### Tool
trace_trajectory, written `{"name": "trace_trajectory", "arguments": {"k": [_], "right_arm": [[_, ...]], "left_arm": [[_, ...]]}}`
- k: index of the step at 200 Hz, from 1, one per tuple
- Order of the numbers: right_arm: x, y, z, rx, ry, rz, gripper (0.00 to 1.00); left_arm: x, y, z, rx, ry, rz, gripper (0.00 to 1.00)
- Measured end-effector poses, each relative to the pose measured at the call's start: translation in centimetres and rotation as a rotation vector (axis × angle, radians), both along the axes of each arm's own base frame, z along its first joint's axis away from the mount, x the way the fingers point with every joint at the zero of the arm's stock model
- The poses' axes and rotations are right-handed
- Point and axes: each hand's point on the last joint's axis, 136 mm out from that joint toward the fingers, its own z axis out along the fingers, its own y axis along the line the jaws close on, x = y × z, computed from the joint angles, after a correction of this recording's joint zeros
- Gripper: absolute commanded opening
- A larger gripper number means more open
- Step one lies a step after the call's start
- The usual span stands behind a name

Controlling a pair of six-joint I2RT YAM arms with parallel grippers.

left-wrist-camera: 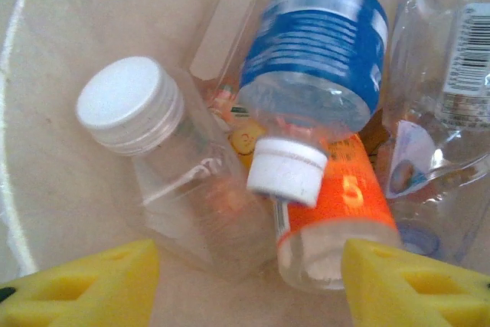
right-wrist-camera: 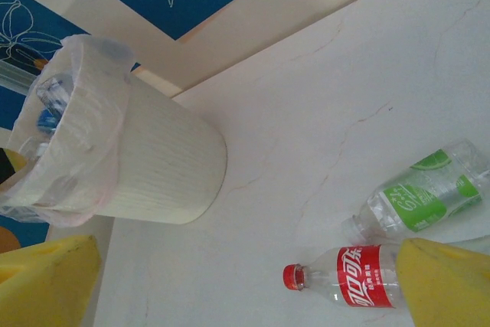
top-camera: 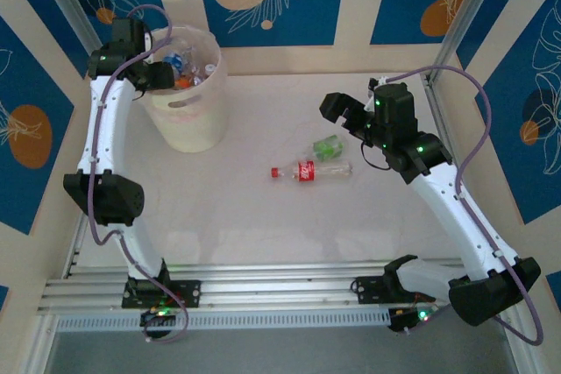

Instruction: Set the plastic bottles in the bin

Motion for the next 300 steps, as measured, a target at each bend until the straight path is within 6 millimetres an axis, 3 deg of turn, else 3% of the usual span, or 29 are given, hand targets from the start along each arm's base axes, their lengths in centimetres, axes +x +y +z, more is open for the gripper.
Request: {"name": "trace_trajectory", "arguments": {"k": [83,122,146,170,201,259,300], "right_arm": [[0.0,-0.6,-1.4,-0.037,0.043,-0.028,0.99],[-0.7,-1.8,-5.0,-0.109,0.157,-0.073,0.99],[-1.8,-2.8,-8.7,-0.159,0.262,-0.104,0.99],[-2.9,-4.2,-11.7,-0.193,0.359,-0.136,0.99],[-3.5,-6.7,-13.2,-0.195,0.416,-0.208,0.99],[-4.9,-11.2,-15.0,-0.175,0.483,-0.347,0.99],[-6.2,-12.6,-15.1,-0.16,0.494,-0.394,0.99]], "left_arm": [[0.5,-1.7,1.5,-0.067,-0.071,-0.059,0.66],[-2.6,-3.5,5.3,-0.082,-0.193,-0.094,0.82],[-6.2,-7.4,7.8,-0.097,-0.302,-0.202,0.89],[-9.3,-12.9,8.3,-0.14,-0.358,-0.36,0.89],[-10.1,-20.2,5.4,-0.163,-0.312,-0.541,0.9],[-8.5,-32.5,-5.0,-0.111,-0.131,-0.804,0.91],[-6.2,-40.3,-10.0,-0.115,-0.078,-0.962,0.96]]}}
